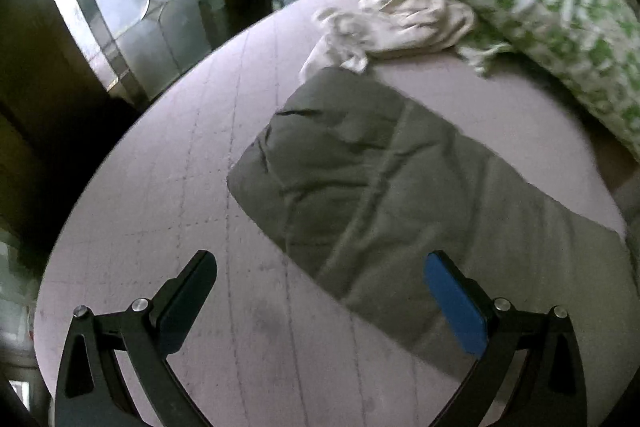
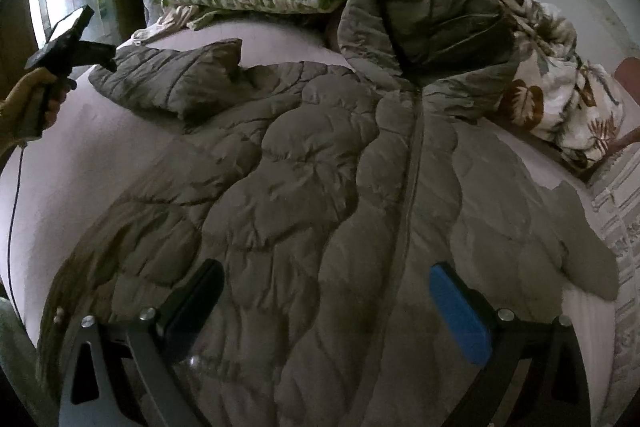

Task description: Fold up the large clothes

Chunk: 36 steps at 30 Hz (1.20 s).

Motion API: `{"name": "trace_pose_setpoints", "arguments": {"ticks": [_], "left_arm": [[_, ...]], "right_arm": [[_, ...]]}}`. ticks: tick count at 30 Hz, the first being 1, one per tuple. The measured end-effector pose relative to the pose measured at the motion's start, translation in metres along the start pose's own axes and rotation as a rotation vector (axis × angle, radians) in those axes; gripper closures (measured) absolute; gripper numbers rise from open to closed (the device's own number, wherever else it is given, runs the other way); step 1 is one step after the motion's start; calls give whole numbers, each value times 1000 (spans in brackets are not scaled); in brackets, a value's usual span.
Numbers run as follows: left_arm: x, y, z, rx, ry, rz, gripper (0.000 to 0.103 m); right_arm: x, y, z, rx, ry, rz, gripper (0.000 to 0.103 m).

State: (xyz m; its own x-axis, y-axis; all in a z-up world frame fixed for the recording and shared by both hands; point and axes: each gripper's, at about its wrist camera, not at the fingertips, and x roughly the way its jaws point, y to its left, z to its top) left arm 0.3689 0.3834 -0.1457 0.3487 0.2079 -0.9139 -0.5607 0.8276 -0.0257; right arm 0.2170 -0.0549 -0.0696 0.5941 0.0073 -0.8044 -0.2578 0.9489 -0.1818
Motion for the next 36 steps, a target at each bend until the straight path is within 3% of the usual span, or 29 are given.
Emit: {"name": "trace_pose_setpoints", "arguments": {"ticks": [2,5,8,10,13,24,29,32,36], "left_arm": [[13,0,1,-1,26,18,0],[15,-3,-3,22,-9,25,1],[3,-14,-9,58,-57,-11,39],[-5,-23,-11,96,-81,38,73],[-22,-24,-14,103,-113,38,84],[-143,18,-19,51,-312,-10,86],[-213,-30,-29,187,-429,-74,87],[-242,-72,-40,270,-460,-157,87],[-269,-144,-84,421,-454,-280,87]], "right_arm": [[8,-2,4,2,10,-1,0],[19,-5,9,3,22,-14,0],[27,-11,13,17,35,-19,0],[30,-14,13,24,40,-20,0],[30,-16,13,33,42,-12,0],[11,-36,3,80,15,-15,0],[-6,-49,-3,116,-10,-13,0],[-14,-62,-9,144,-18,-19,0],[-20,-87,-25,187,-15,-41,0]]}}
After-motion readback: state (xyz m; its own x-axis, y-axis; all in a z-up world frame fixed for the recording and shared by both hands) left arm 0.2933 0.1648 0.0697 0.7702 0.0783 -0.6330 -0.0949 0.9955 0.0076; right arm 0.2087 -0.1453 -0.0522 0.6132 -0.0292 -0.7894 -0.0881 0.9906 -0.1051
